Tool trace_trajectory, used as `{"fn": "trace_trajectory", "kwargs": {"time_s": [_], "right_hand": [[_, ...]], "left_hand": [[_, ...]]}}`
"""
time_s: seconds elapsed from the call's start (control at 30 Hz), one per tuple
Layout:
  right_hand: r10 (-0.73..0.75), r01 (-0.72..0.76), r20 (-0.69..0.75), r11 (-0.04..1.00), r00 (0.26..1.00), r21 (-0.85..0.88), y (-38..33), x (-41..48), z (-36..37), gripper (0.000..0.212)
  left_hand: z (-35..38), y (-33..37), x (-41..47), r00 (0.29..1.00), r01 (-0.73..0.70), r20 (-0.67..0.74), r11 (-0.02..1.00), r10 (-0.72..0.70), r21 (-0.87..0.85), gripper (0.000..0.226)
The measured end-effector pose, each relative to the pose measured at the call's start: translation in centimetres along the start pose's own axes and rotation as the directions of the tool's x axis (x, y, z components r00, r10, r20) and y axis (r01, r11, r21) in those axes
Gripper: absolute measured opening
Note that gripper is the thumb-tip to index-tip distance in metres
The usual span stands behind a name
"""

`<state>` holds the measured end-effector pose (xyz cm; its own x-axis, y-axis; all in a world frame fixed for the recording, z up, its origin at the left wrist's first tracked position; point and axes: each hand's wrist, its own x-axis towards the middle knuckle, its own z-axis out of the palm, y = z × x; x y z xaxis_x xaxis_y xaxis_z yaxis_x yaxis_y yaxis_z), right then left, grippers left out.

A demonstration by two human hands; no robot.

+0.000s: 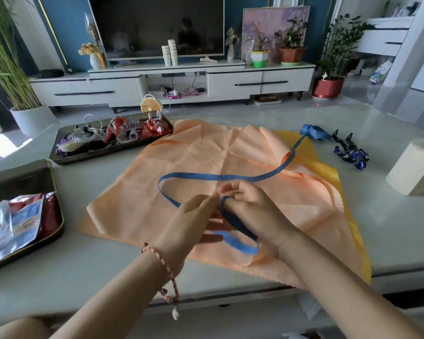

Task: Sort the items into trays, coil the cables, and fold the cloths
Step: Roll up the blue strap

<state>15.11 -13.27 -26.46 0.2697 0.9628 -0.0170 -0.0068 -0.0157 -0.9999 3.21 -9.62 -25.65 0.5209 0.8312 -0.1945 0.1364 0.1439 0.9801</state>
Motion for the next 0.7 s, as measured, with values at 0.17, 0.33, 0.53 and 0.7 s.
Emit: {"fn": "trace_trajectory", "kwargs": {"time_s": [0.17,0.33,0.53,0.7], "right_hand": [[-0.299,0.225,-0.119,0.879,0.947,-0.42,1.4,0.3,2.3,0.024],[-0.413,0.346,0.003,0.759,0.911,-0.552,1.7,0.1,3.8,0.019],[-0.275,0.217,-0.041,0.833,0.96,-0.509,2.4,-0.6,3.2,0.006],[-0.113,0.121,0.046,0.953,0.993,-0.276,2.1,-0.1,3.5,0.009]], "left_hand": [[-1.0,-1.3,-0.2,1.0,-0.01,-0.013,0.977,0.007,-0.213,0.026],[-3.8,-2.5,0.4,0.995,0.103,0.026,0.919,-0.101,-0.381,0.019],[-3.7,-3.5,0.5,0.997,0.009,0.083,0.992,0.001,-0.128,0.026],[-4.0,-2.9,1.1,0.997,0.005,0.071,0.952,0.017,-0.307,0.037]]}}
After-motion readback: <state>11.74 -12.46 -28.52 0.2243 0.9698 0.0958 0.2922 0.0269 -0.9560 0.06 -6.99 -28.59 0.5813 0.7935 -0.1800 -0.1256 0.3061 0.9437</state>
